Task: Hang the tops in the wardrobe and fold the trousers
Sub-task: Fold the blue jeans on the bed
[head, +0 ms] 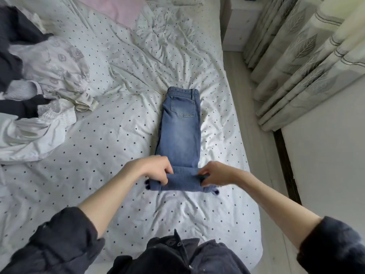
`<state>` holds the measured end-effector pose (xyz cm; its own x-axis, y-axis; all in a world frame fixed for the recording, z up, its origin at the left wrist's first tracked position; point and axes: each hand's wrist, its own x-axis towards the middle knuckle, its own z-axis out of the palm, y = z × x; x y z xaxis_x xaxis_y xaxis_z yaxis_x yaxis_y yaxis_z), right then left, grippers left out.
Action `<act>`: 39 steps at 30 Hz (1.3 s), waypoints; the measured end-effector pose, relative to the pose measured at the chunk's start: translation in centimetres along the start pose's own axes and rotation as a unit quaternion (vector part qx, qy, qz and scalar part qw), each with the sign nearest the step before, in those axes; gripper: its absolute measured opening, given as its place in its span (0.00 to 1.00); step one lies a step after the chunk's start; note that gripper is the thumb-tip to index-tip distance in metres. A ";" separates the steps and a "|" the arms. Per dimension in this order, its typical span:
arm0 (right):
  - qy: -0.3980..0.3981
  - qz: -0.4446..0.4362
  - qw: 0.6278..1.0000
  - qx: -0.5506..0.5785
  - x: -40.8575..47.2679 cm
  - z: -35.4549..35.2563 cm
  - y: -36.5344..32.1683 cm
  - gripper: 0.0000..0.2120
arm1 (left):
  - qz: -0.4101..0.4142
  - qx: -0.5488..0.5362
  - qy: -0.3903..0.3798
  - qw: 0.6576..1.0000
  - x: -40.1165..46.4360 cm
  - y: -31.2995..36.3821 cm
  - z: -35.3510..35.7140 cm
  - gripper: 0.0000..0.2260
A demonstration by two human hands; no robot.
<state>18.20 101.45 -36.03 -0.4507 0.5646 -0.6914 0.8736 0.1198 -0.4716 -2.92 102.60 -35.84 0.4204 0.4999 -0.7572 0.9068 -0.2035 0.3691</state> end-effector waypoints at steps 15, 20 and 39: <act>0.459 -0.064 0.884 -0.062 12.4 1.4 3.3 0.11 | 0.026 0.047 0.486 0.873 11.7 -5.4 1.3 0.20; 0.308 -0.020 0.931 -0.192 13.4 8.0 5.4 0.38 | 0.017 0.178 0.328 0.928 12.9 -7.5 7.6 0.44; 0.452 -0.106 0.866 -0.186 9.4 3.2 3.6 0.08 | 0.012 0.136 0.336 0.932 6.9 -2.9 0.7 0.14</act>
<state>16.45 104.57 -46.01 -0.4274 0.8860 0.1799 0.8630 0.4591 -0.2107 -2.63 106.05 -42.47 0.4103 0.8878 -0.2084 0.9097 -0.3823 0.1624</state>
